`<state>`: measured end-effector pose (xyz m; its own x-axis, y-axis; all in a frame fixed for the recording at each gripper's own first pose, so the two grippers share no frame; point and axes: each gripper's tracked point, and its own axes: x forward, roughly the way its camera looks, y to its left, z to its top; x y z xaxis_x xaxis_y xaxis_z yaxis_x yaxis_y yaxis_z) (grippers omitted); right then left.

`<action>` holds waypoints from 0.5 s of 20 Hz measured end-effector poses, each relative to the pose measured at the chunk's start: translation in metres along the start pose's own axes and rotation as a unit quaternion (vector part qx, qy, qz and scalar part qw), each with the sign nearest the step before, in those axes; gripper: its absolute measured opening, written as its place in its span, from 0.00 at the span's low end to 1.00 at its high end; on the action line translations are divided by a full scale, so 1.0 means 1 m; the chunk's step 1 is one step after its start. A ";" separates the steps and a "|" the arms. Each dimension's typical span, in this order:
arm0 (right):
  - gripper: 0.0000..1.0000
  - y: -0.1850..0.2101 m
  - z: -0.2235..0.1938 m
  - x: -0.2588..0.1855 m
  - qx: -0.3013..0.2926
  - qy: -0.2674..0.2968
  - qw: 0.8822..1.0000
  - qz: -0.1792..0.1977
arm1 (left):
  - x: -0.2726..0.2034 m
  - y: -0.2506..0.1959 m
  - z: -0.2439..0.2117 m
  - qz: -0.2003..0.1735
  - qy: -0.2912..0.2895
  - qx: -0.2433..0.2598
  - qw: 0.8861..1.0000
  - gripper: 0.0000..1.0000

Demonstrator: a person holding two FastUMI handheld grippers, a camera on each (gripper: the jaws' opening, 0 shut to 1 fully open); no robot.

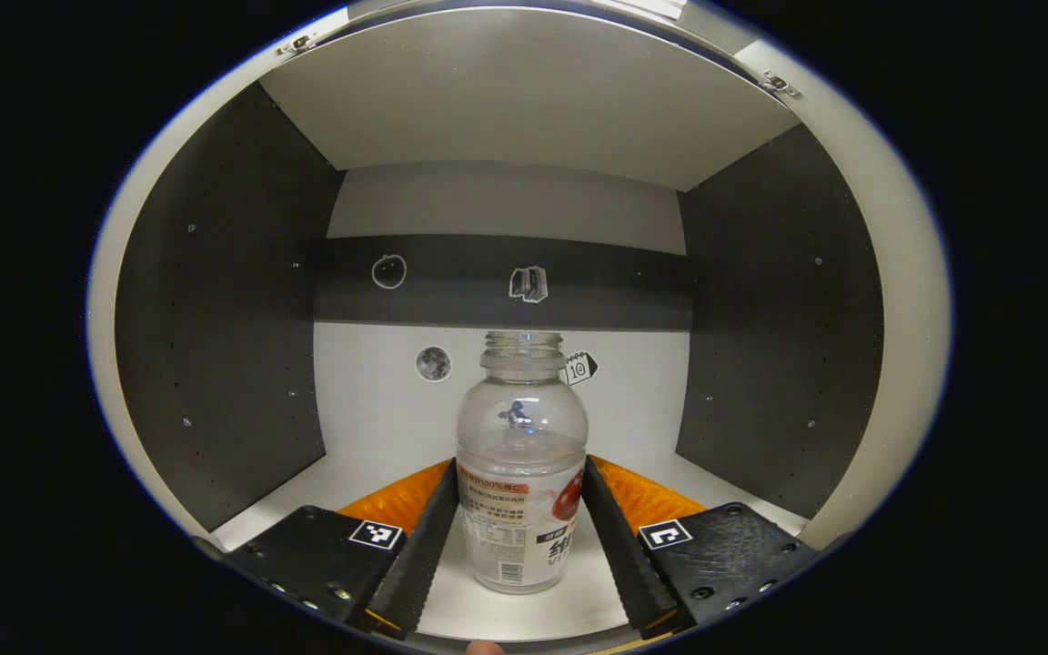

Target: Grasp the bottle in the cabinet with the left hand and place it on the coaster, then close the right door with the right hand and the left door with the left hand.

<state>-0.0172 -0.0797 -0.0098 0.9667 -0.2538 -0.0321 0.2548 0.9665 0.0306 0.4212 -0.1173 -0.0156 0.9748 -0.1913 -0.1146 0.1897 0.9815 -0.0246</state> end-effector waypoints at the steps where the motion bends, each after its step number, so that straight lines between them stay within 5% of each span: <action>1: 0.99 0.000 0.001 0.000 0.000 0.000 1.000 0.001 | 0.000 -0.001 0.001 -0.004 0.000 -0.003 1.000 0.77; 10: 0.95 0.017 0.000 -0.003 0.000 -0.007 0.999 0.038 | -0.067 -0.003 0.035 -0.031 -0.029 -0.006 0.999 0.77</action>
<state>-0.0159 -0.0623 -0.0096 0.9835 -0.1804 -0.0152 0.1808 0.9830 0.0314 0.3598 -0.1074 0.0266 0.9665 -0.2505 -0.0557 0.2484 0.9677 -0.0421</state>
